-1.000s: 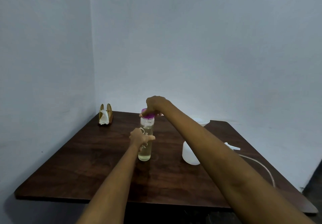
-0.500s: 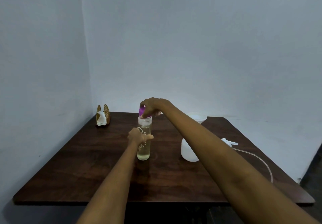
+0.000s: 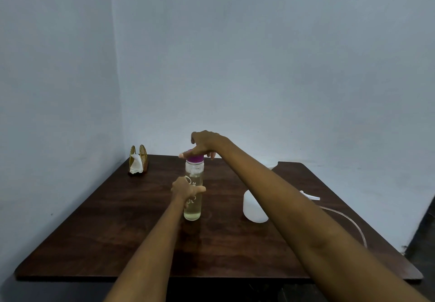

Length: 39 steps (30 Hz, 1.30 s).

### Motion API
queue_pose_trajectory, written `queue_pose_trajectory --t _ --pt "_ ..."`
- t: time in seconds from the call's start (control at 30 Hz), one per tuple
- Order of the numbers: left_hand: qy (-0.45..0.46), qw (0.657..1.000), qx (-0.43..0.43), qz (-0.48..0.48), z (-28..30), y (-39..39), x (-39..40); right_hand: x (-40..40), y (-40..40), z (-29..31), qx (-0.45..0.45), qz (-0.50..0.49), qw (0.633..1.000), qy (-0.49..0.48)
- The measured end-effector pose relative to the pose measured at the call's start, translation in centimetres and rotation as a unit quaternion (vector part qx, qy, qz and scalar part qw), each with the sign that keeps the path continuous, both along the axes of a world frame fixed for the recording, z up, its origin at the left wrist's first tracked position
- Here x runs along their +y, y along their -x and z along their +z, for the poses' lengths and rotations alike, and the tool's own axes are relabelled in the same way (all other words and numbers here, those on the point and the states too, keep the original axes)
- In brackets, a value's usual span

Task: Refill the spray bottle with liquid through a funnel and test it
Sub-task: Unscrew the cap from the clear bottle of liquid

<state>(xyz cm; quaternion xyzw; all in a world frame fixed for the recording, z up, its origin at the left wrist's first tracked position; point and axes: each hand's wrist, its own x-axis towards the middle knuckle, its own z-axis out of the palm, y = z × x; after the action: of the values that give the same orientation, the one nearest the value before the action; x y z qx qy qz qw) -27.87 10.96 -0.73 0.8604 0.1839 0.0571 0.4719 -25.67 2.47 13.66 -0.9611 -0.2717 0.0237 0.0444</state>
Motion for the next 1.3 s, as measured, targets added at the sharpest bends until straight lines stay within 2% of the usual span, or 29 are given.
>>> queue_pose_trajectory --t 0.07,0.23,0.37,0.47,0.57,0.63,0.7,0.87,1.03,1.13,1.23,1.3 --pt "-0.001 1.000 0.004 0.001 0.0 0.1 0.1 0.0 -0.2 -0.2 -0.048 -0.013 0.998 0.035" --pt "-0.015 1.000 0.007 -0.006 0.1 0.1 -0.1 -0.3 -0.2 0.6 0.048 0.037 0.998 0.001" --pt "-0.021 1.000 0.001 -0.003 -0.2 -0.1 -0.3 -0.7 -0.3 1.4 0.047 0.070 0.996 0.040" --pt "-0.022 1.000 -0.012 0.007 -0.3 0.1 -0.6 -0.7 -0.2 1.4 0.103 0.046 0.994 0.012" --pt "-0.042 0.999 -0.017 0.007 -0.3 0.0 -1.0 -0.5 0.7 1.2 0.115 -0.038 0.992 0.020" --pt "-0.040 0.999 -0.020 0.006 -0.4 -0.1 -1.1 -0.5 0.8 0.8 0.093 -0.078 0.991 0.058" --pt "-0.040 0.999 -0.023 0.002 -0.7 -0.3 -1.1 -0.5 0.3 0.3 0.053 -0.073 0.994 0.068" --pt "-0.036 0.999 -0.030 0.006 -1.1 -0.6 -0.7 -0.7 -0.1 0.7 0.062 0.000 0.998 0.009" --pt "-0.024 0.999 -0.025 0.022 -0.9 -0.1 -0.6 -2.7 0.3 1.5 -0.066 0.044 0.992 -0.102" --pt "-0.010 0.999 -0.028 0.025 -0.7 0.3 -0.8 -5.0 0.3 0.9 -0.122 0.024 0.960 -0.252" --pt "-0.032 0.999 -0.039 0.017 -0.5 0.5 -1.1 -9.0 0.2 -0.8 -0.228 -0.055 0.874 -0.425" --pt "-0.048 0.998 -0.036 0.014 -0.3 0.8 -1.5 -12.8 0.3 -2.6 -0.236 -0.148 0.820 -0.501"
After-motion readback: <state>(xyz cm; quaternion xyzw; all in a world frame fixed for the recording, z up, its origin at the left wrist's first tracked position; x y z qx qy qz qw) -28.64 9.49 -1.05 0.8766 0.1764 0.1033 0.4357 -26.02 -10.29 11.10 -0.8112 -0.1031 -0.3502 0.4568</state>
